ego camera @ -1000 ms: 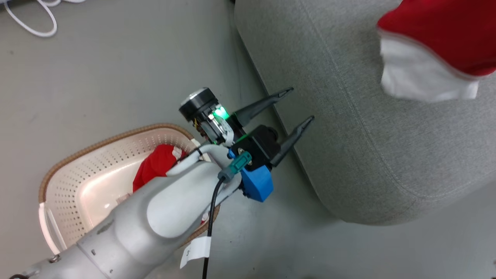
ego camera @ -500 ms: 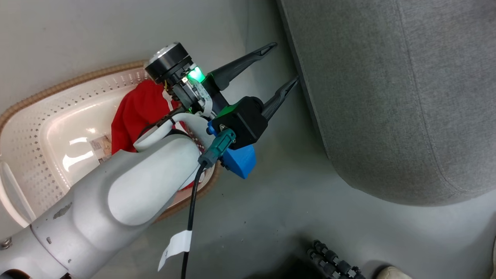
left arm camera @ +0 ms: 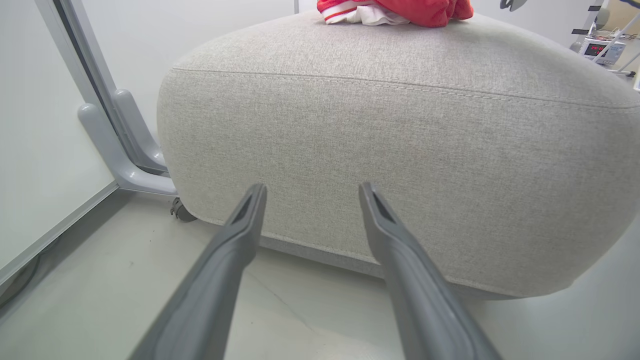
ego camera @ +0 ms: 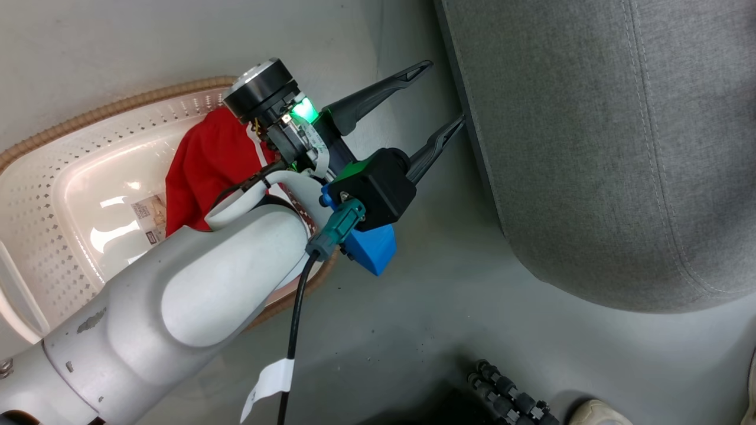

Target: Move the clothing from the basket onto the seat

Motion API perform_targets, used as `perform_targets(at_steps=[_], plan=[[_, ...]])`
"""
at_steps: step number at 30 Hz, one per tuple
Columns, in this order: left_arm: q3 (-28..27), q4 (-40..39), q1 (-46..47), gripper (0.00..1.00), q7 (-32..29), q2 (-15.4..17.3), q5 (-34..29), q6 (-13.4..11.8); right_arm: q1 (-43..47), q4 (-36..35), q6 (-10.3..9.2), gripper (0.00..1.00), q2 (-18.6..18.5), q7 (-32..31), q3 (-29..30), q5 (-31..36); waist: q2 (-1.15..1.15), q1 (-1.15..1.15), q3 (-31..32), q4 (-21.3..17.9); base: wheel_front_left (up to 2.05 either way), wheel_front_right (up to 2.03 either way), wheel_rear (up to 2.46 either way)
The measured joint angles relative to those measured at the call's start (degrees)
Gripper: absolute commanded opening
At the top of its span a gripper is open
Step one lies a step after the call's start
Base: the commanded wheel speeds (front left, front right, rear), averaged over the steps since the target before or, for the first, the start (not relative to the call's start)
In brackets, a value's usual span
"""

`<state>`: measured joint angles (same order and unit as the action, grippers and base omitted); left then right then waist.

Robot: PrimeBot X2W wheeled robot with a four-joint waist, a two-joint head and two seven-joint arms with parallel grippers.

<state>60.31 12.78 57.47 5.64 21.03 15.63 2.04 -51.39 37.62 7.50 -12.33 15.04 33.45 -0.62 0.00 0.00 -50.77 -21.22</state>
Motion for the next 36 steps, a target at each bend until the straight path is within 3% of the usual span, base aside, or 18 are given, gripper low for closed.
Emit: perform_targets(at_steps=[2, 10, 19, 26, 36], plan=[[0.1, 0.1, 0.0, 1.00, 0.4, 0.0, 0.0, -0.1, 0.3, -0.1, 0.00, 1.00, 0.2, 0.0, 0.3, 0.0, 0.00, 0.00, 0.4, 0.1, 0.00, 0.00, 0.00], [0.1, 2.9, -1.6, 1.00, 4.3, -1.9, 1.6, -1.0, 7.6, -4.8, 0.00, 1.00, 0.1, 0.0, -2.0, -0.3, 0.00, 0.00, 4.7, 0.5, 0.00, 0.00, 0.00], [-3.0, 7.9, -6.7, 1.00, 8.8, -5.1, 5.8, -3.1, 22.4, -17.9, -0.01, 1.00, 2.4, 0.0, -6.2, -1.8, 0.00, -0.01, 14.0, 1.7, 0.00, 0.00, 0.00], [-11.4, 8.0, -12.1, 1.00, 9.4, -6.6, 7.3, -6.0, 27.2, -24.7, -0.01, 1.00, 4.2, 0.0, -12.9, -1.9, 0.00, -0.01, 21.9, 3.8, 0.00, 0.00, 0.00], [-26.0, 4.9, -23.1, 1.00, 9.4, -8.8, 3.7, -6.4, 30.1, -26.6, -0.01, 1.00, 4.7, 0.0, -23.7, -2.0, 0.00, -0.01, 31.5, 8.5, 0.00, 0.00, 0.00]])
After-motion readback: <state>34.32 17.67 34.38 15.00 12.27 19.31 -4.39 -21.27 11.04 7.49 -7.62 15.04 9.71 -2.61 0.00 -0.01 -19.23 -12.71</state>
